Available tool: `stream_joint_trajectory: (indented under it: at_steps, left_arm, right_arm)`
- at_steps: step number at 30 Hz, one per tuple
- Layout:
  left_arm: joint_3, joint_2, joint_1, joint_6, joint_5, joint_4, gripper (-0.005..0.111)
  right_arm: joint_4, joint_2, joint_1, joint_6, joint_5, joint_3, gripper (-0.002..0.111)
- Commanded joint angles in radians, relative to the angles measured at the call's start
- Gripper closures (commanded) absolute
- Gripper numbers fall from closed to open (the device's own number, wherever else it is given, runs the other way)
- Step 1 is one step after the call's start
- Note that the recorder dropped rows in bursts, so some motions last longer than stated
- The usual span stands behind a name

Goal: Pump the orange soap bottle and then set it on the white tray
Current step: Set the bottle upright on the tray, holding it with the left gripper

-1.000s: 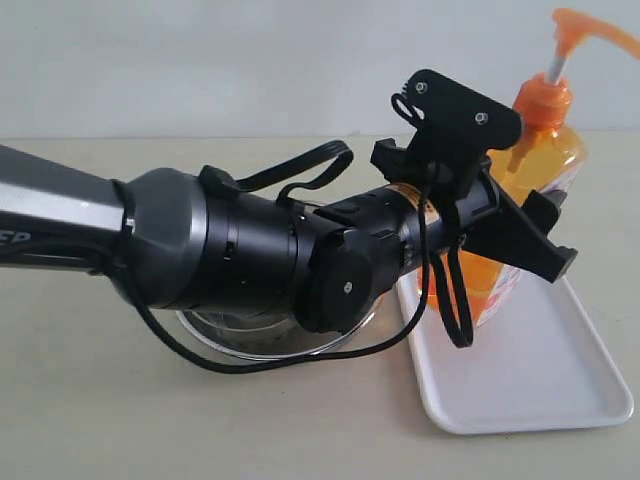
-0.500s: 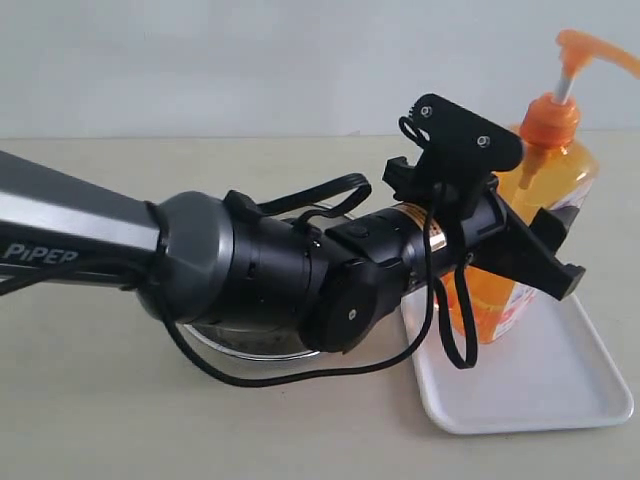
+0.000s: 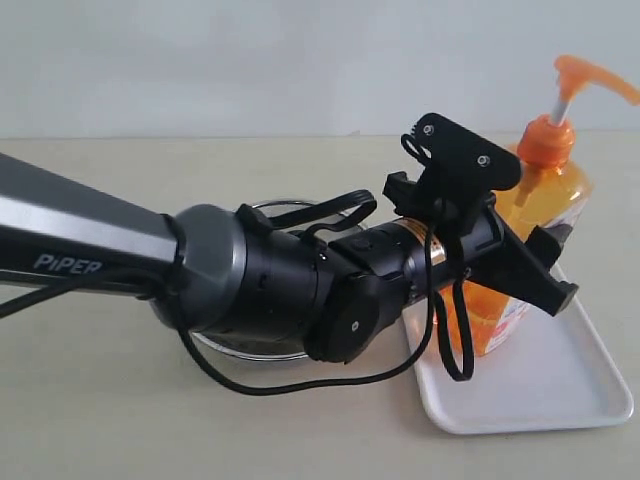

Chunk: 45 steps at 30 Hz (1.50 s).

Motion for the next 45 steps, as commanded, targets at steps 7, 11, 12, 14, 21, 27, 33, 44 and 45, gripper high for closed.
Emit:
stream_joint_trajectory:
  at_steps: [7, 11, 12, 14, 21, 27, 33, 44, 45]
  left_arm:
    - [-0.018, -0.019, -0.003, -0.004, -0.067, 0.012, 0.102]
    - [-0.018, -0.019, -0.003, -0.004, -0.023, 0.005, 0.102]
    - [-0.018, -0.019, -0.003, -0.004, -0.015, 0.005, 0.102]
    - [-0.018, -0.019, -0.003, -0.004, -0.013, 0.005, 0.102]
    - [-0.018, -0.019, -0.003, -0.004, -0.005, 0.005, 0.102]
    - [-0.018, -0.019, -0.003, -0.004, -0.005, 0.005, 0.102]
    - [-0.018, -0.019, -0.003, -0.004, 0.015, 0.005, 0.102]
    - [-0.018, -0.019, -0.003, -0.008, 0.017, 0.005, 0.064]
    - [-0.018, -0.019, -0.003, -0.019, 0.017, 0.005, 0.056]
  right_arm:
    - [-0.002, -0.002, 0.0, -0.006, -0.006, 0.007, 0.109]
    - [0.0, -0.002, 0.0, -0.006, -0.006, 0.007, 0.109]
    - [0.0, -0.002, 0.0, -0.006, -0.006, 0.007, 0.109]
    - [0.0, -0.002, 0.0, -0.006, -0.006, 0.007, 0.109]
    - [0.004, -0.002, 0.0, -0.006, -0.008, 0.007, 0.109]
    - [0.006, -0.002, 0.0, -0.008, -0.008, 0.007, 0.109]
    - [0.006, -0.002, 0.0, -0.011, -0.008, 0.007, 0.109]
    - [0.006, -0.002, 0.0, -0.014, -0.008, 0.007, 0.109]
    - [0.006, -0.002, 0.0, -0.014, -0.008, 0.007, 0.109]
